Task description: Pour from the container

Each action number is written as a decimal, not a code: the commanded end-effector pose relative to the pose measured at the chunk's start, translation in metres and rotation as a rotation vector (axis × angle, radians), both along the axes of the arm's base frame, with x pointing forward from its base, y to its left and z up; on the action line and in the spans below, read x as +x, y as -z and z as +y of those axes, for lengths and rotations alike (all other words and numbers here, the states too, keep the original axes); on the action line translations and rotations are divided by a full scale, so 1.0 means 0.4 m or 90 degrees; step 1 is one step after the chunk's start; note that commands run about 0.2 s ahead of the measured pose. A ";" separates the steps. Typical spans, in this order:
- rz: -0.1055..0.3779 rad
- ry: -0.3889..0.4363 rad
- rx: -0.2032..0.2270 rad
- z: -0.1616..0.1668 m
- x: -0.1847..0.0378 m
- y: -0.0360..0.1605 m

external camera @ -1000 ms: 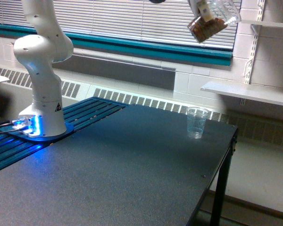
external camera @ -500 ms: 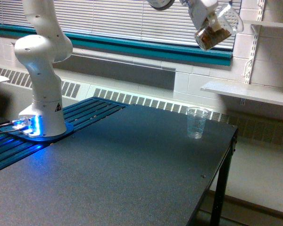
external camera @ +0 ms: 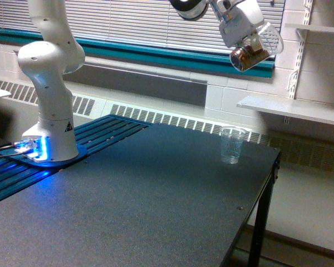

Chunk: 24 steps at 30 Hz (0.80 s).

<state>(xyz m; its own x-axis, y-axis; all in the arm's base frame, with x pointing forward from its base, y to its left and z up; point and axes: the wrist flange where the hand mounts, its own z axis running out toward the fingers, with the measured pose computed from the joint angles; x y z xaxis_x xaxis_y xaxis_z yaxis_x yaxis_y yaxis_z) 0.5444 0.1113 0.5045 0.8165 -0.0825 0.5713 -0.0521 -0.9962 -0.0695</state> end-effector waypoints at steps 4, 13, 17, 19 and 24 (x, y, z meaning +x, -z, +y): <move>0.007 -0.078 -0.035 0.067 -0.035 0.031; 0.027 -0.117 -0.058 0.119 -0.077 0.085; 0.037 -0.131 -0.066 0.145 -0.099 0.116; 0.041 -0.138 -0.072 0.156 -0.108 0.128; 0.054 -0.159 -0.085 0.174 -0.119 0.154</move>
<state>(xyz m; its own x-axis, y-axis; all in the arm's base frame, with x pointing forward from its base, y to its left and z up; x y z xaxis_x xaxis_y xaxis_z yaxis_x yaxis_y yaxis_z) 0.5026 0.1683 0.4433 0.8598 0.1472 0.4889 0.1470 -0.9884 0.0391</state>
